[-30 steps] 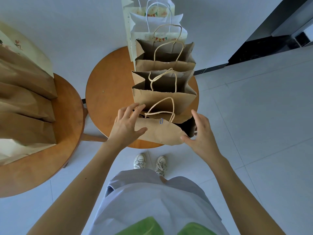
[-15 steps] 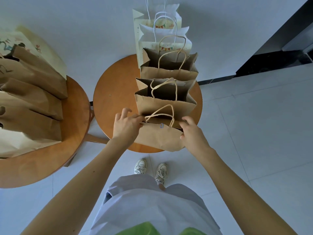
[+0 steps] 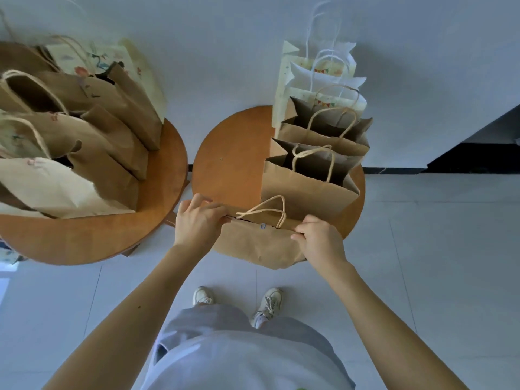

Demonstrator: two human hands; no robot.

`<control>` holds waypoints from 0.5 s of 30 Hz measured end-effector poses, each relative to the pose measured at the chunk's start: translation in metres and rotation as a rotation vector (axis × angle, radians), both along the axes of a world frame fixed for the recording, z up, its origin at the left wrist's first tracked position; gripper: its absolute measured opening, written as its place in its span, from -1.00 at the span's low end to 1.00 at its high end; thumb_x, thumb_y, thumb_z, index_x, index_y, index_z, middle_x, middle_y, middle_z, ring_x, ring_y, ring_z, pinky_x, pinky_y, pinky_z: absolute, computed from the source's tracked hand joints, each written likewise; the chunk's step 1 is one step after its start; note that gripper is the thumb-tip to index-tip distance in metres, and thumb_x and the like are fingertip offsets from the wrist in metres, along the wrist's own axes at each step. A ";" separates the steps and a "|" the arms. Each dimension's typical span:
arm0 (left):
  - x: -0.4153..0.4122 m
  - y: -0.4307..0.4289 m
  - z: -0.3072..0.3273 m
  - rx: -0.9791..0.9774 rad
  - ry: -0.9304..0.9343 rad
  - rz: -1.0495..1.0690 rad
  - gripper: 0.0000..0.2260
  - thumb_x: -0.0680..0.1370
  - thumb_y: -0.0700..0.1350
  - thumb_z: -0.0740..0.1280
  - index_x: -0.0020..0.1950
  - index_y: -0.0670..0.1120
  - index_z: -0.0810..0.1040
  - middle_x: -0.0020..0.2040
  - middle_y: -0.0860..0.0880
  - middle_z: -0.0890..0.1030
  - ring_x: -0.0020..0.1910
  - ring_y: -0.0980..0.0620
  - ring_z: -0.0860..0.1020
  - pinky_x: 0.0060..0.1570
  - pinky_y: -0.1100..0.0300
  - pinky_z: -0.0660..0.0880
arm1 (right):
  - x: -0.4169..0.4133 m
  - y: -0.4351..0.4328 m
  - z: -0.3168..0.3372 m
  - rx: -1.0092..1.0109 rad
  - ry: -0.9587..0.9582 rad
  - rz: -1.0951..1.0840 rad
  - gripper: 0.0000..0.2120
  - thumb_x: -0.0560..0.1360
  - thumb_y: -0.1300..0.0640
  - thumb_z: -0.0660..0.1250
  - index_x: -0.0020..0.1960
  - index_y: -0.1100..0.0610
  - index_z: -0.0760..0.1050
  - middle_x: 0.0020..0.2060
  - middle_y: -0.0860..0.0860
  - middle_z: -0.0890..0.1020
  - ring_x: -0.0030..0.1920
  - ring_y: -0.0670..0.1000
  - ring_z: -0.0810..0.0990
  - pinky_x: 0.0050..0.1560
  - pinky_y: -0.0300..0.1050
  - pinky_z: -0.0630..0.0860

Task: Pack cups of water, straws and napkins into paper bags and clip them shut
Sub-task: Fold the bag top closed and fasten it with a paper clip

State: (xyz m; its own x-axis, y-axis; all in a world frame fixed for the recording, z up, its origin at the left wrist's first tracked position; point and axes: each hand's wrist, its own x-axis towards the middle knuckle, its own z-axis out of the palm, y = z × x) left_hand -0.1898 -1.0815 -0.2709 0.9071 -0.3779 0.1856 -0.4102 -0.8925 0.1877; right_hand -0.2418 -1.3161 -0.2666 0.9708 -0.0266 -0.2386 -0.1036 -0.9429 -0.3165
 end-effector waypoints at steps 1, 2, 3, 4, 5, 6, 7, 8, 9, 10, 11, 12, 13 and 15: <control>0.000 0.012 0.002 -0.010 -0.022 0.019 -0.92 0.35 -0.11 0.45 -0.24 0.07 0.67 -0.36 0.11 0.61 -0.16 -0.10 0.58 -0.23 0.08 0.43 | 0.005 0.010 0.002 0.000 -0.030 0.012 -0.79 0.54 0.08 0.28 -0.05 0.20 0.61 -0.08 0.02 0.55 -0.10 0.06 0.48 -0.29 -0.18 0.24; 0.001 0.024 0.004 -0.021 -0.033 0.038 -0.92 0.34 -0.09 0.40 -0.26 0.09 0.67 -0.38 0.12 0.60 -0.19 -0.08 0.58 -0.25 0.10 0.42 | 0.009 0.020 0.005 0.000 -0.066 0.025 -0.79 0.53 0.07 0.30 -0.06 0.18 0.62 -0.10 -0.01 0.57 -0.10 0.03 0.43 -0.29 -0.18 0.25; 0.003 0.036 0.005 -0.037 -0.040 0.054 -0.91 0.33 -0.08 0.38 -0.28 0.09 0.67 -0.40 0.12 0.59 -0.24 -0.06 0.58 -0.27 0.13 0.41 | 0.015 0.031 0.009 0.002 -0.099 0.041 -0.80 0.51 0.06 0.32 -0.07 0.16 0.63 -0.13 -0.03 0.58 -0.09 0.01 0.39 -0.30 -0.18 0.27; 0.005 0.050 0.007 -0.060 -0.035 0.069 -0.91 0.34 -0.09 0.37 -0.30 0.08 0.66 -0.42 0.12 0.58 -0.28 -0.06 0.57 -0.29 0.14 0.41 | 0.021 0.043 0.012 0.006 -0.128 0.060 -0.81 0.50 0.05 0.33 -0.07 0.15 0.64 -0.15 -0.05 0.59 -0.06 0.01 0.37 -0.30 -0.18 0.28; 0.008 0.063 0.009 -0.082 -0.037 0.082 -0.90 0.34 -0.09 0.37 -0.31 0.07 0.66 -0.43 0.11 0.58 -0.31 -0.06 0.56 -0.31 0.15 0.41 | 0.026 0.056 0.017 0.004 -0.146 0.074 -0.82 0.49 0.06 0.35 -0.06 0.14 0.65 -0.16 -0.05 0.61 -0.03 0.02 0.37 -0.30 -0.18 0.27; 0.012 0.076 0.012 -0.096 -0.031 0.094 -0.90 0.35 -0.10 0.37 -0.31 0.05 0.66 -0.42 0.10 0.58 -0.32 -0.06 0.56 -0.32 0.17 0.40 | 0.031 0.068 0.022 0.002 -0.161 0.079 -0.82 0.49 0.06 0.35 -0.05 0.15 0.65 -0.17 -0.05 0.61 0.00 0.03 0.38 -0.29 -0.18 0.27; 0.015 0.088 0.016 -0.105 -0.027 0.102 -0.91 0.35 -0.10 0.38 -0.30 0.04 0.67 -0.42 0.10 0.58 -0.32 -0.05 0.56 -0.33 0.18 0.40 | 0.036 0.080 0.025 0.001 -0.180 0.084 -0.83 0.48 0.07 0.36 -0.05 0.15 0.65 -0.17 -0.04 0.62 0.01 0.03 0.39 -0.28 -0.18 0.29; 0.018 0.099 0.020 -0.117 -0.024 0.105 -0.93 0.36 -0.12 0.40 -0.30 0.03 0.67 -0.42 0.09 0.58 -0.32 -0.06 0.56 -0.34 0.18 0.40 | 0.042 0.091 0.028 0.005 -0.197 0.086 -0.83 0.47 0.07 0.37 -0.05 0.15 0.65 -0.17 -0.04 0.62 0.02 0.03 0.40 -0.27 -0.17 0.32; 0.021 0.110 0.024 -0.132 -0.012 0.103 -0.94 0.36 -0.15 0.45 -0.29 0.00 0.68 -0.41 0.07 0.59 -0.31 -0.06 0.57 -0.33 0.18 0.42 | 0.047 0.102 0.029 0.003 -0.211 0.083 -0.83 0.46 0.08 0.38 -0.05 0.15 0.66 -0.18 -0.04 0.62 0.02 0.04 0.41 -0.25 -0.15 0.37; 0.025 0.121 0.028 -0.143 0.001 0.092 -0.94 0.35 -0.18 0.49 -0.29 -0.02 0.68 -0.39 0.05 0.60 -0.28 -0.07 0.58 -0.32 0.17 0.44 | 0.052 0.113 0.030 0.006 -0.222 0.077 -0.83 0.46 0.09 0.39 -0.05 0.16 0.66 -0.18 -0.03 0.63 0.03 0.04 0.42 -0.22 -0.15 0.41; 0.030 0.132 0.030 -0.148 -0.018 0.088 -0.93 0.34 -0.20 0.51 -0.29 -0.04 0.68 -0.37 0.03 0.61 -0.24 -0.08 0.60 -0.30 0.15 0.46 | 0.056 0.123 0.029 0.012 -0.231 0.069 -0.83 0.45 0.10 0.40 -0.04 0.17 0.66 -0.17 -0.01 0.63 0.04 0.04 0.42 -0.19 -0.15 0.42; 0.035 0.133 0.032 -0.163 -0.023 0.074 -0.94 0.34 -0.20 0.51 -0.28 -0.05 0.69 -0.35 0.01 0.62 -0.22 -0.09 0.61 -0.29 0.14 0.48 | 0.060 0.124 0.032 0.017 -0.241 0.064 -0.83 0.44 0.11 0.41 -0.03 0.17 0.66 -0.16 0.00 0.63 0.05 0.04 0.43 -0.17 -0.15 0.41; 0.044 0.156 0.031 -0.170 -0.015 0.058 -0.95 0.35 -0.21 0.50 -0.27 -0.06 0.69 -0.35 -0.01 0.62 -0.21 -0.09 0.61 -0.29 0.13 0.48 | 0.069 0.146 0.029 0.026 -0.249 0.052 -0.83 0.44 0.12 0.41 -0.03 0.18 0.66 -0.15 0.01 0.64 0.06 0.04 0.43 -0.15 -0.14 0.42; 0.054 0.163 0.031 -0.189 -0.025 0.039 -0.94 0.39 -0.22 0.48 -0.22 -0.08 0.69 -0.33 -0.02 0.63 -0.27 -0.07 0.60 -0.31 0.14 0.49 | 0.076 0.153 0.031 0.044 -0.274 0.040 -0.82 0.43 0.14 0.42 -0.02 0.20 0.66 -0.14 0.03 0.65 0.06 0.06 0.44 -0.10 -0.08 0.47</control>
